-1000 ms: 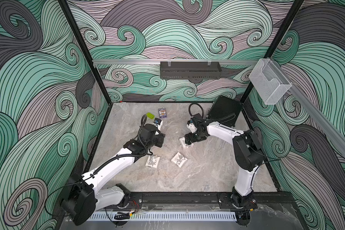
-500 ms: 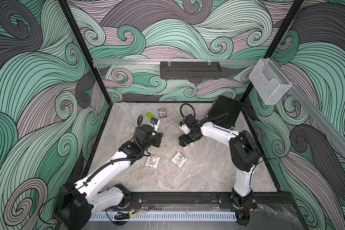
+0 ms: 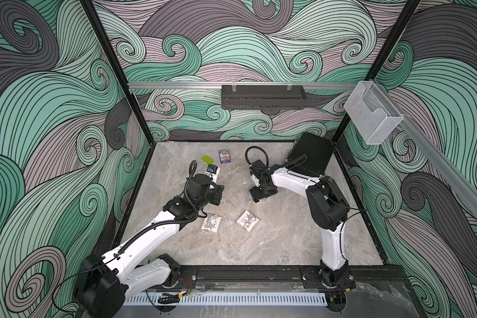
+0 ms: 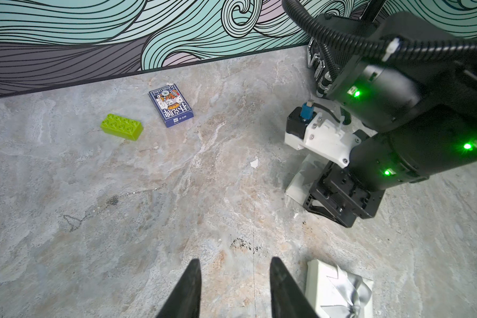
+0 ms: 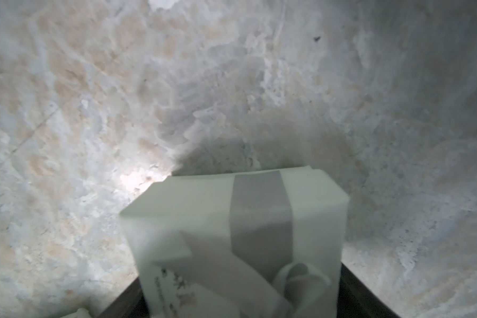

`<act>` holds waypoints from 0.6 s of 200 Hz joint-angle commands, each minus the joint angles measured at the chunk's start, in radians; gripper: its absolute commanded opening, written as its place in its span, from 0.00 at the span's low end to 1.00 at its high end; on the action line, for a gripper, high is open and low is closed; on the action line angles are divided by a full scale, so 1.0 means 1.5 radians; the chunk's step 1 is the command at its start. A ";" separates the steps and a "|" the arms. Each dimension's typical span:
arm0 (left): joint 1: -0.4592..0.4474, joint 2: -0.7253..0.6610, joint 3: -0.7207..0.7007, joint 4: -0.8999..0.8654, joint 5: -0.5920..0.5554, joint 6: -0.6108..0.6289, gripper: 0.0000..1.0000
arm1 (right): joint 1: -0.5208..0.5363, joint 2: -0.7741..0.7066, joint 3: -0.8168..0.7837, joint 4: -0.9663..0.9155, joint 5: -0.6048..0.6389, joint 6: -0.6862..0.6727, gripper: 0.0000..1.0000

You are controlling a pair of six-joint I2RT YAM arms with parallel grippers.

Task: Take the necklace out of the lift-off lid jewelry box
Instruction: Move the jewelry box to the center of the board.

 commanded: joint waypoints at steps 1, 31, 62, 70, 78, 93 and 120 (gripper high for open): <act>0.005 -0.010 0.001 -0.001 -0.003 -0.004 0.41 | -0.036 -0.005 0.026 -0.022 0.015 -0.015 0.76; 0.004 -0.015 -0.003 -0.001 0.006 -0.009 0.41 | -0.097 0.010 0.047 -0.034 0.009 -0.030 0.76; 0.004 -0.007 -0.002 -0.003 0.027 -0.009 0.41 | -0.146 0.024 0.064 -0.059 0.028 -0.053 0.83; 0.004 -0.004 -0.001 -0.004 0.031 -0.009 0.41 | -0.148 0.023 0.066 -0.070 0.039 -0.063 0.87; 0.004 -0.002 -0.001 -0.005 0.033 -0.009 0.41 | -0.149 0.017 0.064 -0.078 0.046 -0.071 0.92; 0.004 0.000 0.000 -0.008 0.033 -0.009 0.41 | -0.146 -0.009 0.053 -0.084 0.044 -0.076 0.97; 0.005 -0.001 -0.001 -0.011 0.025 -0.010 0.43 | -0.108 -0.096 0.020 -0.106 0.048 -0.079 0.97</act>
